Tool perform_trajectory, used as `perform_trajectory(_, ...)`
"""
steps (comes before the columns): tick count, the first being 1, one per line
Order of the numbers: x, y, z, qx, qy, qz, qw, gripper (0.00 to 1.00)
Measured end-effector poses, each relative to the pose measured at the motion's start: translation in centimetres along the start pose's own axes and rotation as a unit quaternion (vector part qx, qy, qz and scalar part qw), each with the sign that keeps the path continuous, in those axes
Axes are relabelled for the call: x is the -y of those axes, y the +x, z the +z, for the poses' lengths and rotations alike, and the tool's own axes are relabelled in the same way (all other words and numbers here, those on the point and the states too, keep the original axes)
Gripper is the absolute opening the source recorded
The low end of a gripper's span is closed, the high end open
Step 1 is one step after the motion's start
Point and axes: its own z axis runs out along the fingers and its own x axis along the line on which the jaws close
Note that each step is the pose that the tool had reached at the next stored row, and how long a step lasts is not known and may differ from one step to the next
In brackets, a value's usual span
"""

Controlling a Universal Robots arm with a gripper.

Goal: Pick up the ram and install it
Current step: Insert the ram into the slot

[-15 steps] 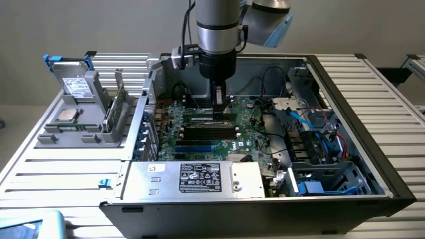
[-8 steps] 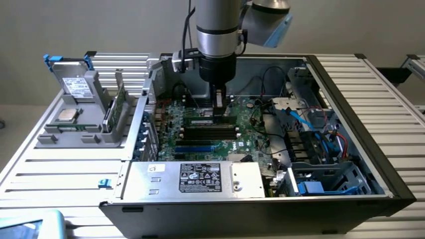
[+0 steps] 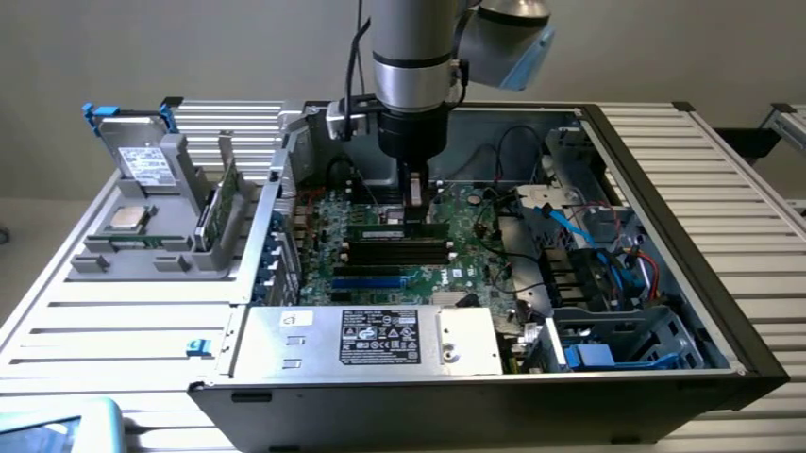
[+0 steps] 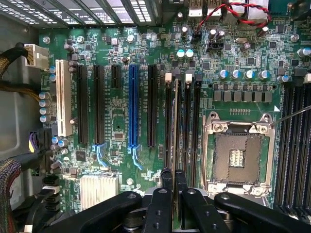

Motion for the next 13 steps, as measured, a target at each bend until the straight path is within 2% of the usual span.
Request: perform_trajectory(13, 0.04, 0.2, 1.30, -0.0001, 0.0000, 0.000, 1.0000, 0.14)
